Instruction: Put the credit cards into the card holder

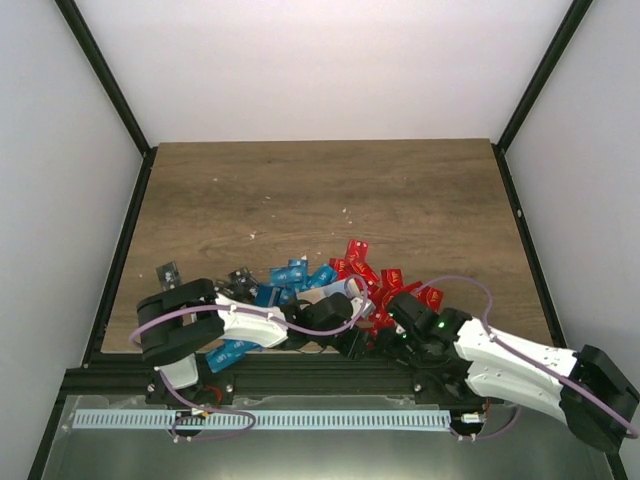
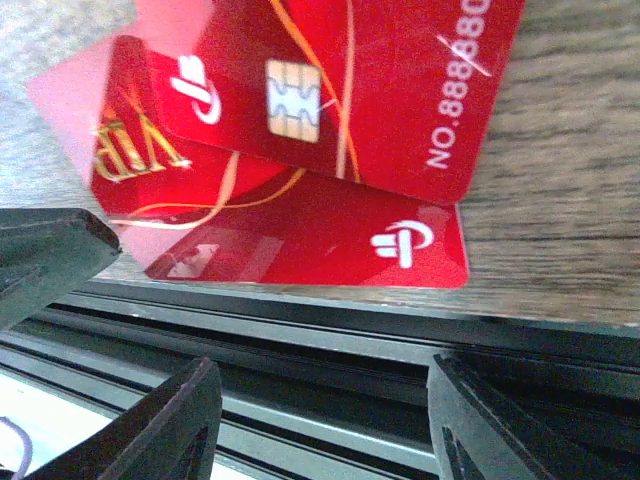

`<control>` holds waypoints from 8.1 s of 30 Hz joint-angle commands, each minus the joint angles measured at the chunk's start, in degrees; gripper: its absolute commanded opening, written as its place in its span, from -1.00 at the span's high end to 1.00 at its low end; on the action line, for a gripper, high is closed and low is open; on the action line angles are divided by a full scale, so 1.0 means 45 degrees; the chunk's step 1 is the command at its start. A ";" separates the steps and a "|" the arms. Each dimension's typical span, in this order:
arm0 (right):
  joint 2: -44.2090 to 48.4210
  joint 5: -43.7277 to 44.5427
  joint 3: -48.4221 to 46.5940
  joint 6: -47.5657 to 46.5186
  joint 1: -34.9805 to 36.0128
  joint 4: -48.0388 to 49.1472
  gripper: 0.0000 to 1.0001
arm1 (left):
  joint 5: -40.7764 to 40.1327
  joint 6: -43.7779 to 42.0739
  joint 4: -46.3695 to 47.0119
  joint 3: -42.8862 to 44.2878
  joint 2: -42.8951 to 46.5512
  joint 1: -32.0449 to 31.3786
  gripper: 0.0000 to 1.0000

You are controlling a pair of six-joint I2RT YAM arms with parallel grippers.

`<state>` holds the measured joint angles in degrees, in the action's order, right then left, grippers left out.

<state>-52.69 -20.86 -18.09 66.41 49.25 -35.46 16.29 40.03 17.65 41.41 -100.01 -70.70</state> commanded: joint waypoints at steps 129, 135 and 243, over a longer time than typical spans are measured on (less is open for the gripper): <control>0.5127 0.2339 0.3611 0.5373 0.0056 0.2470 0.67 | 0.2621 -0.0418 0.4350 -0.2509 0.0236 0.0092 0.04; 0.5536 0.2776 0.2935 0.4551 0.0060 0.1232 0.48 | 0.0224 -0.1598 0.1637 -0.2159 0.1991 0.0719 -0.03; -0.3388 0.1799 -0.3312 -0.0273 0.1366 -0.3415 -0.90 | -0.0319 -0.1971 0.2094 -0.2500 0.2565 0.1178 -0.01</control>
<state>-66.24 -12.49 -31.83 62.89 53.63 -53.43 14.66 31.31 25.67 29.58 -88.71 -65.49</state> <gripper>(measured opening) 0.942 0.505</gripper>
